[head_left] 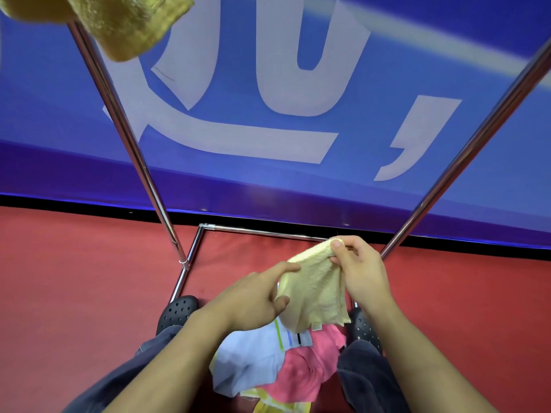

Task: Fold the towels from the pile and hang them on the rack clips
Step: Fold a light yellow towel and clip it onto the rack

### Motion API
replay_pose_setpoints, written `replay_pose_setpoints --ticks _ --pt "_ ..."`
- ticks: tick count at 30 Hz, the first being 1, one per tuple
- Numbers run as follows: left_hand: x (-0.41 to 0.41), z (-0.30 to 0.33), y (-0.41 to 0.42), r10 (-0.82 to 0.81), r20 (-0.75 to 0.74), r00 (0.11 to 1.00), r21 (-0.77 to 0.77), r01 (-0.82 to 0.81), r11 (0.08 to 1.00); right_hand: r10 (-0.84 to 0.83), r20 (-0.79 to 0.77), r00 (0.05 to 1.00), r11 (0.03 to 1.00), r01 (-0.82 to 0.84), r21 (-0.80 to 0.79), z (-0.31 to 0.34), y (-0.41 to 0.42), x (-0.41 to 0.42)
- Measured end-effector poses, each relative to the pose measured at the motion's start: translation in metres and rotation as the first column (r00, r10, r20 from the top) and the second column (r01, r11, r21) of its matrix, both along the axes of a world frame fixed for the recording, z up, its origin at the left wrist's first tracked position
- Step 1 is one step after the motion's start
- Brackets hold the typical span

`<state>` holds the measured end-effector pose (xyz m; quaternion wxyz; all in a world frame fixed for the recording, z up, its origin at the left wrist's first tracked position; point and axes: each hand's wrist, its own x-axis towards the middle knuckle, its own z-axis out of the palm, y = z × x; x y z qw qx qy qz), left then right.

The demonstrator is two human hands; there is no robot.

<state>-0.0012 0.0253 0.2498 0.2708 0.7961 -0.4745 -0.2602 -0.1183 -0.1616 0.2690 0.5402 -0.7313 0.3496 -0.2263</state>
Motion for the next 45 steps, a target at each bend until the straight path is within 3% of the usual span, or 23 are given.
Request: replay_pose_setpoints --ticks 6,14,20,34,45 --pt "0.015 -0.002 0.001 0.180 -0.327 0.928 -0.035 -0.202 0.979 0.159 0.041 0.986 0.985 -0.161 0.068 -0.001 0.009 0.003" --pt "0.014 0.011 0.001 0.279 -0.481 0.831 -0.053 -0.345 0.937 0.361 0.009 0.933 0.928 -0.360 0.095 -0.006 0.019 0.005" --pt "0.010 0.016 0.000 0.272 -0.473 0.838 -0.062 -0.340 0.938 0.428 -0.052 0.902 0.904 -0.428 -0.004 -0.011 0.032 0.007" --pt "0.008 0.016 0.001 0.265 -0.532 0.804 -0.053 -0.345 0.937 0.445 -0.073 0.893 0.892 -0.449 -0.053 -0.013 0.032 0.006" --pt "0.009 0.013 0.001 0.293 -0.718 0.631 -0.069 -0.484 0.872 0.426 -0.009 0.905 0.904 -0.424 0.055 -0.010 0.042 0.008"
